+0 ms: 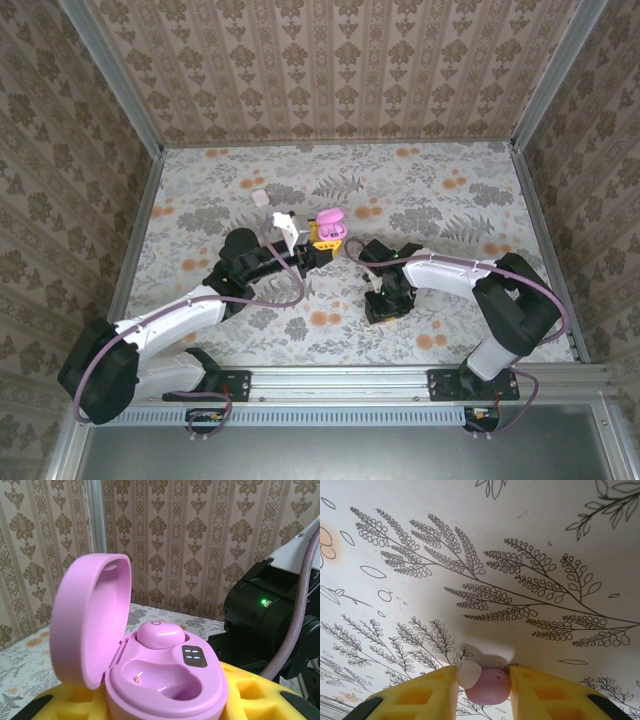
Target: Insert wireless bluetooth earbuds into charging case
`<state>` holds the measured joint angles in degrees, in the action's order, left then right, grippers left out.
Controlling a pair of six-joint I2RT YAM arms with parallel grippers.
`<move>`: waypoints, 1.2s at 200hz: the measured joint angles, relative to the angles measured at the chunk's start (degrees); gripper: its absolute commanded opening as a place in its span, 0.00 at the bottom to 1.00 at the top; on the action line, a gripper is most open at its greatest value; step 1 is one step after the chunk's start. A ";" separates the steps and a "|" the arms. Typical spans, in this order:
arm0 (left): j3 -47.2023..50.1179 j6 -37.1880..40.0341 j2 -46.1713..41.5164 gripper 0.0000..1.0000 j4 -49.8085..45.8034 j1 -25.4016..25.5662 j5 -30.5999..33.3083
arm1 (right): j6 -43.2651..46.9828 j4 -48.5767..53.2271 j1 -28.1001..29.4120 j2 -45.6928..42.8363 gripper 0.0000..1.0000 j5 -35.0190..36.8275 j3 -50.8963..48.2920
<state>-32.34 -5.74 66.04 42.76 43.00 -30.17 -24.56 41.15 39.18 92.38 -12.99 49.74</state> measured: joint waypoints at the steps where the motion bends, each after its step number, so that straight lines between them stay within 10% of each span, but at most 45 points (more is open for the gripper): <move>1: 0.00 0.00 0.00 0.35 0.00 0.00 0.00 | 0.02 0.00 0.00 0.00 0.33 0.00 0.00; 137: 0.00 0.92 -1.38 0.35 -0.83 -0.02 0.04 | 1.36 1.77 0.09 2.78 0.52 7.30 4.81; 240: 0.00 1.07 -2.21 0.35 -0.83 -0.02 0.02 | -19.10 -3.65 0.09 -11.23 0.49 2.54 -5.60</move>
<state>-32.34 -4.67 63.83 41.93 42.98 -30.15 -43.66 37.50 39.27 81.14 -10.46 44.14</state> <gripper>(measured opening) 0.377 0.504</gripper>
